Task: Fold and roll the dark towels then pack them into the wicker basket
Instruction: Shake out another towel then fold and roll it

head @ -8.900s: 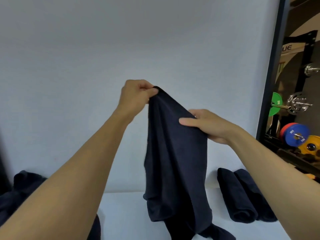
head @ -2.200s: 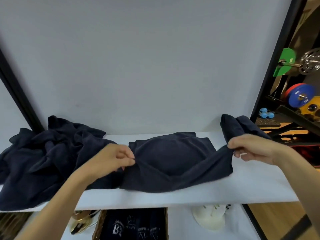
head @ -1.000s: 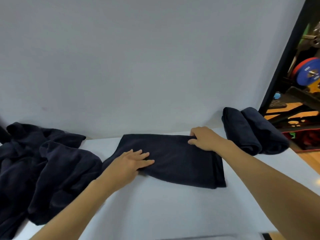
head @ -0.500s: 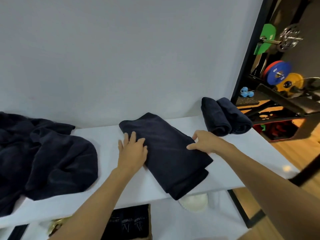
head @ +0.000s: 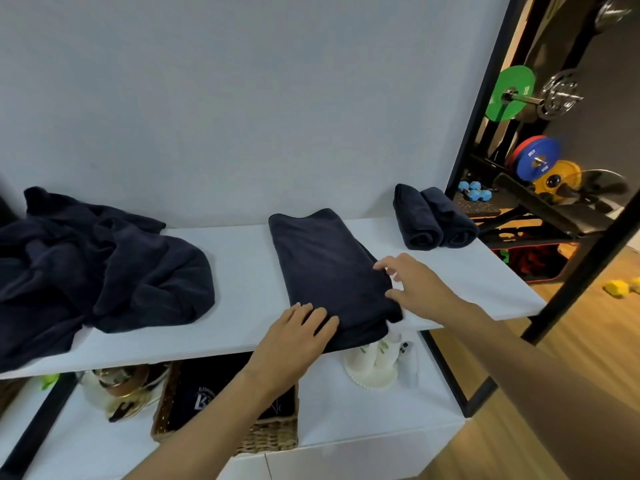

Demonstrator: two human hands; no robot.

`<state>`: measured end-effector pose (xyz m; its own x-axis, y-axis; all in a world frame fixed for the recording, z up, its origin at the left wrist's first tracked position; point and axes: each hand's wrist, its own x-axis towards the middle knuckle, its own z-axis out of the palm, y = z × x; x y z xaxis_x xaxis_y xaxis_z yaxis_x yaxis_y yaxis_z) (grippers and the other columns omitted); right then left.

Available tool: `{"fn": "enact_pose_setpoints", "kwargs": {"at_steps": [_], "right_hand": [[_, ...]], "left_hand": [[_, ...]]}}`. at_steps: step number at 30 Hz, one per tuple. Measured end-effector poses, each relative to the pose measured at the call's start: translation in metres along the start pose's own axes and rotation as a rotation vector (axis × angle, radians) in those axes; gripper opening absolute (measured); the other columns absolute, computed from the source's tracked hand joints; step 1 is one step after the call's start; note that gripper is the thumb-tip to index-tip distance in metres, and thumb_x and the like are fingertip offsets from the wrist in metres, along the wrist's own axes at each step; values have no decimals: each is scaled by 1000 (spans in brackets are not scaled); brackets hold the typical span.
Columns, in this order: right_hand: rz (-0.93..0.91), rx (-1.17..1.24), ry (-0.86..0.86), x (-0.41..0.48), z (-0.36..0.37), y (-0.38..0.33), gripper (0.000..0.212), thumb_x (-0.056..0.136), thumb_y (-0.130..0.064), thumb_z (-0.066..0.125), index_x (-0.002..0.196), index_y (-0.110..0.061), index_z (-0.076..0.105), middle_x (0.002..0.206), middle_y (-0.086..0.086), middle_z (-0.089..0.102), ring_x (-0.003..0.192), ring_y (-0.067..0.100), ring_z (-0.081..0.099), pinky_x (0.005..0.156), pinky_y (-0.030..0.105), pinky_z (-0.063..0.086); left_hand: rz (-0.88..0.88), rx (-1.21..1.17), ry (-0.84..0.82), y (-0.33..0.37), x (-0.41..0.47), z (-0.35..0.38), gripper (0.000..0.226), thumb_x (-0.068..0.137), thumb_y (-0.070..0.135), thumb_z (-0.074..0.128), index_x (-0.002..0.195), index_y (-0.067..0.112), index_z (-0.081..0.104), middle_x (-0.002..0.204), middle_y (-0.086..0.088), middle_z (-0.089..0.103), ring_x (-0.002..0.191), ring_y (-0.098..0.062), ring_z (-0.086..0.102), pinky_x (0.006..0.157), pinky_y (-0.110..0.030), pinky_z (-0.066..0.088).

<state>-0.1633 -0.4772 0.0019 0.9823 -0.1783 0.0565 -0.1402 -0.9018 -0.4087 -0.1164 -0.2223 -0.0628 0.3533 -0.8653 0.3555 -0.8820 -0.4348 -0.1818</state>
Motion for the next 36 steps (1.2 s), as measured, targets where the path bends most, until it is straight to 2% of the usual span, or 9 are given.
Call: {"fn": "enact_pose_setpoints", "kwargs": {"at_steps": [3, 7, 10, 14, 19, 23, 28, 32, 36], "right_hand": [[-243, 109, -52, -15, -1, 0, 33, 89, -40, 65, 121, -33, 61, 121, -15, 56, 108, 2, 53, 97, 28, 43], [-318, -218, -203, -25, 13, 10, 79, 73, -74, 61, 140, -36, 42, 146, -21, 28, 131, 3, 31, 109, 30, 27], [-458, -296, -60, -15, 24, 16, 64, 80, -62, 64, 134, -31, 50, 139, -15, 40, 122, 8, 42, 100, 28, 32], [-377, 125, -100, 7, 14, 13, 15, 86, -31, 73, 95, -22, 65, 89, -13, 60, 79, 2, 54, 74, 20, 41], [-127, 466, -326, 39, -6, 9, 23, 88, -19, 69, 87, 2, 62, 71, 3, 53, 61, 13, 47, 59, 24, 38], [5, 437, -388, 58, 0, 8, 16, 83, -23, 74, 97, -19, 66, 84, 0, 62, 73, 15, 58, 60, 22, 44], [-428, 270, 83, 41, -6, -6, 9, 84, -25, 74, 87, -28, 66, 88, -12, 57, 77, 7, 57, 70, 12, 40], [-604, -182, -213, 13, 6, -11, 30, 82, -56, 66, 101, -34, 60, 99, -15, 54, 87, 7, 51, 74, 23, 44], [-619, -239, -148, 12, 14, 3, 29, 93, -47, 56, 116, -29, 57, 102, -13, 56, 91, 10, 49, 74, 24, 41]], "left_hand": [[3, -85, 7, -10, 3, -9, 60, 52, -4, 83, 107, 12, 67, 95, 0, 67, 80, -21, 65, 69, -30, 57], [-295, -426, -76, -18, 15, -27, 28, 87, 8, 63, 113, 17, 68, 104, 6, 68, 92, -12, 61, 82, -26, 49], [-548, -708, -41, -31, 30, -36, 7, 92, 16, 63, 91, 17, 70, 81, 6, 68, 69, -5, 56, 67, -17, 42], [-789, -941, -114, -47, 41, -40, 23, 92, 16, 64, 72, 6, 58, 65, -1, 53, 61, -12, 46, 60, -24, 36], [-1001, -1144, -60, -59, 52, -40, 13, 93, 13, 62, 94, 2, 70, 84, -7, 67, 75, -15, 58, 67, -22, 43], [-1099, -1097, -61, -61, 58, -32, 13, 90, 13, 65, 101, 14, 72, 95, 4, 69, 84, -10, 62, 66, -18, 43], [-1108, -982, -119, -66, 63, -21, 12, 86, 12, 68, 96, 17, 73, 99, 4, 67, 93, -11, 61, 78, -21, 48], [-1097, -923, -163, -69, 66, -20, 10, 84, 12, 70, 93, 16, 72, 93, 5, 64, 85, -13, 58, 69, -22, 45], [-1080, -831, -187, -67, 67, -18, 12, 86, 16, 70, 98, 17, 70, 98, 3, 62, 89, -16, 58, 71, -24, 44]]}}
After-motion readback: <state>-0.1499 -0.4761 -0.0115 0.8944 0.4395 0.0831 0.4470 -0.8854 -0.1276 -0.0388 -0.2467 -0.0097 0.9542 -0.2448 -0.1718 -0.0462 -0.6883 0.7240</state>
